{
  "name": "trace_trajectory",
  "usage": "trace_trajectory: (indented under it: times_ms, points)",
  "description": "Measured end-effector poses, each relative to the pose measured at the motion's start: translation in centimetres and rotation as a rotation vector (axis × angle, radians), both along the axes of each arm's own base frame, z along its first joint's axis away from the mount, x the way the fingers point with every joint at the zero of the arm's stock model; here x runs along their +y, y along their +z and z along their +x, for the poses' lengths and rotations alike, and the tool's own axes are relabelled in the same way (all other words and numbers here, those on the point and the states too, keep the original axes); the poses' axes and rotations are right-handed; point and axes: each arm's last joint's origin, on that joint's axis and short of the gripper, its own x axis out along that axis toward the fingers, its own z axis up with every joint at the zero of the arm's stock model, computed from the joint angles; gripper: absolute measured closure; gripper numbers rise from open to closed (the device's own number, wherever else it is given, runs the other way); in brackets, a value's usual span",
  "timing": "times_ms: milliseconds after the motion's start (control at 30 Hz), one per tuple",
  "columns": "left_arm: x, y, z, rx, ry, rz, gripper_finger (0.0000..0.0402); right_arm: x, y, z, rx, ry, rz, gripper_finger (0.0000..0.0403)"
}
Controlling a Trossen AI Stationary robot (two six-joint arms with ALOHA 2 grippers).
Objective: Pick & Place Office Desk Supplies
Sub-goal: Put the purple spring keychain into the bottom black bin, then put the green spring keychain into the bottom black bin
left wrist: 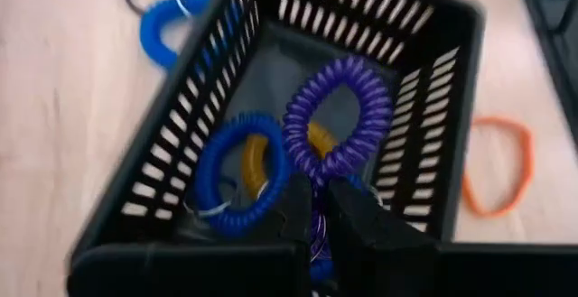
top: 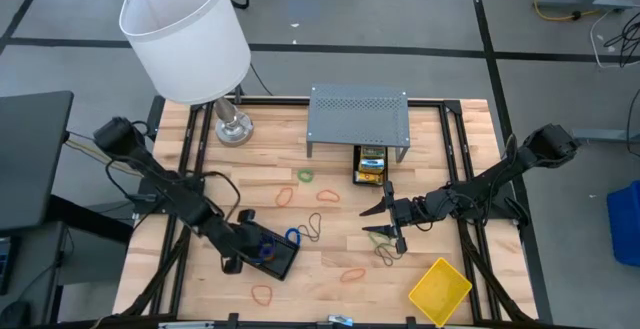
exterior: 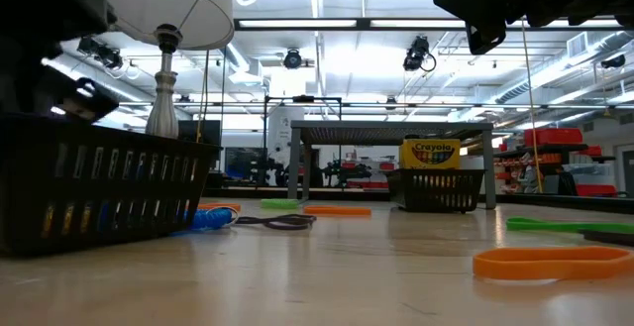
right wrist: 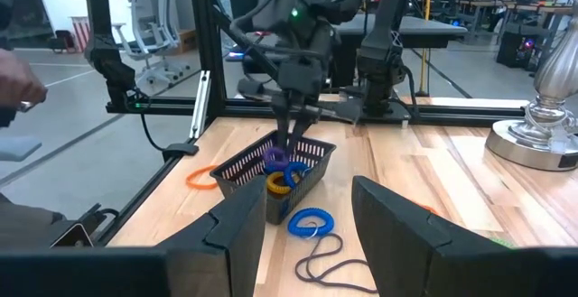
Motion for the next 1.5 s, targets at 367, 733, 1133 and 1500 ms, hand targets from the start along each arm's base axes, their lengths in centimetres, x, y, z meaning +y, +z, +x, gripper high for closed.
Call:
trace_trajectory:
  times_ms: [367,733,1133,1500]
  points:
    - [-0.1,0.1,0.0,0.0,-0.016,-0.018,0.0237,0.0,0.0,0.0,0.0,0.0,0.001,0.0231]
    - [-0.3,0.2,0.1,0.005,-0.04,-0.048,0.0109,0.0,0.0,0.0,0.0,0.0,0.003,0.0231]
    - [2.0,4.6,4.1,-0.468,-0.029,-0.071,0.0118,0.0,0.0,0.0,0.0,0.0,-0.001,0.0231]
    - [10.8,3.7,7.5,-0.459,0.151,0.117,0.0118,0.0,0.0,0.0,-0.004,0.002,-0.021,0.0231]
